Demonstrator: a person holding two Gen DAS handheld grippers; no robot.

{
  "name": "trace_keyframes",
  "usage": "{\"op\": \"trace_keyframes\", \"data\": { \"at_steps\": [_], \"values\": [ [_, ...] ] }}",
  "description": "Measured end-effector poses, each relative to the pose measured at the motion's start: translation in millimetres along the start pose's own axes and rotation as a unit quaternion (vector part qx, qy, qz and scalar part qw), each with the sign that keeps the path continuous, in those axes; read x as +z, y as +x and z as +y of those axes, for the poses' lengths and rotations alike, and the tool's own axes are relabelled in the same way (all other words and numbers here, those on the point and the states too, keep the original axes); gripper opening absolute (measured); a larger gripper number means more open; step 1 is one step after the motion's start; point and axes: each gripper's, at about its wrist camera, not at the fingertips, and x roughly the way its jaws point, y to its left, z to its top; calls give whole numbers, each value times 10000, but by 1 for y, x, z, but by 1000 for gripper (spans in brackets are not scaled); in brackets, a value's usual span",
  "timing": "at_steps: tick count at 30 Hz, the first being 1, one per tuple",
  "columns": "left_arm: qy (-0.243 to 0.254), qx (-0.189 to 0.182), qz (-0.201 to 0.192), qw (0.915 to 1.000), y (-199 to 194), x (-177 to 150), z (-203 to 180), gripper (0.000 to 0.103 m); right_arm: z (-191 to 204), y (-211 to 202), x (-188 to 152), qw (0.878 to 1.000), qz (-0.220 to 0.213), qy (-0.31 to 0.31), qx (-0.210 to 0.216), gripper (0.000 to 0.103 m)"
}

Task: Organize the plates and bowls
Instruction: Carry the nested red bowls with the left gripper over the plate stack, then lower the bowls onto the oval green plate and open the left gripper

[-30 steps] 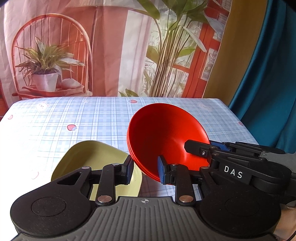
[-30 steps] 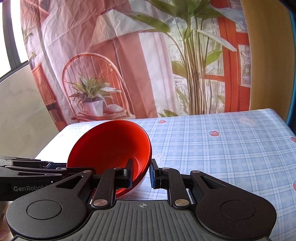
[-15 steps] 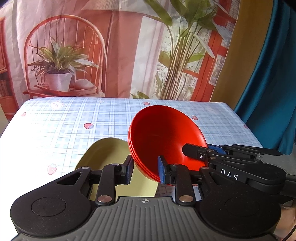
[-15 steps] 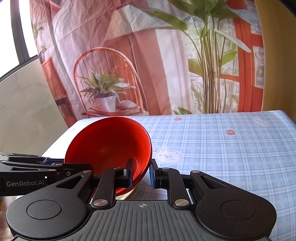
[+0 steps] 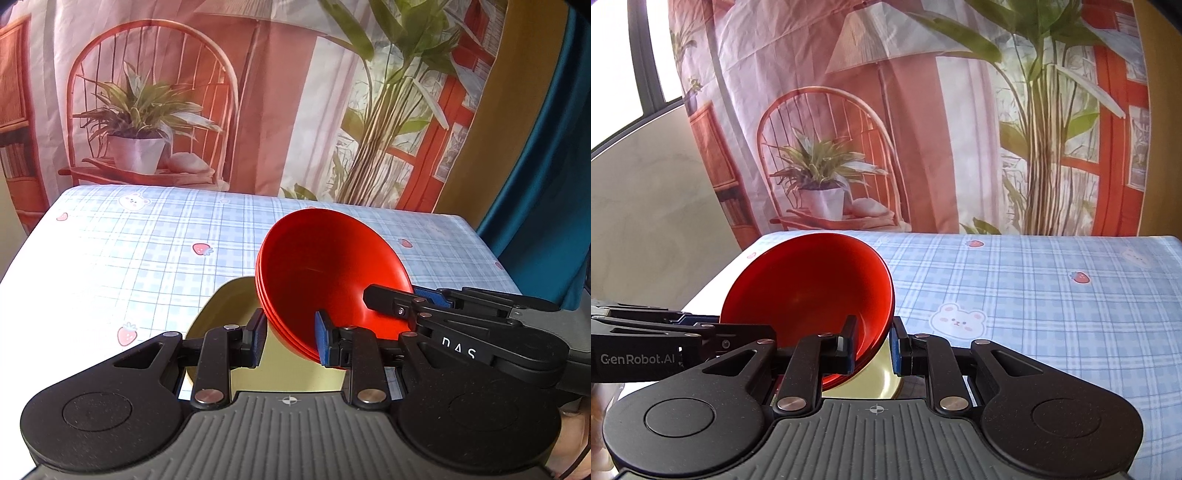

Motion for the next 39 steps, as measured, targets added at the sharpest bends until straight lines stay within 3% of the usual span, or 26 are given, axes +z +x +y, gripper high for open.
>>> {"op": "trace_keyframes", "data": {
  "at_steps": [24,39],
  "values": [
    [-98,137,535,9984,18,-43,17,28,17,25,-43,9984,543,-144,-1,16],
    [-49,217,569,9981,21,-44,14,28,16,26,-47,9980,611,-140,-8,16]
  ]
}}
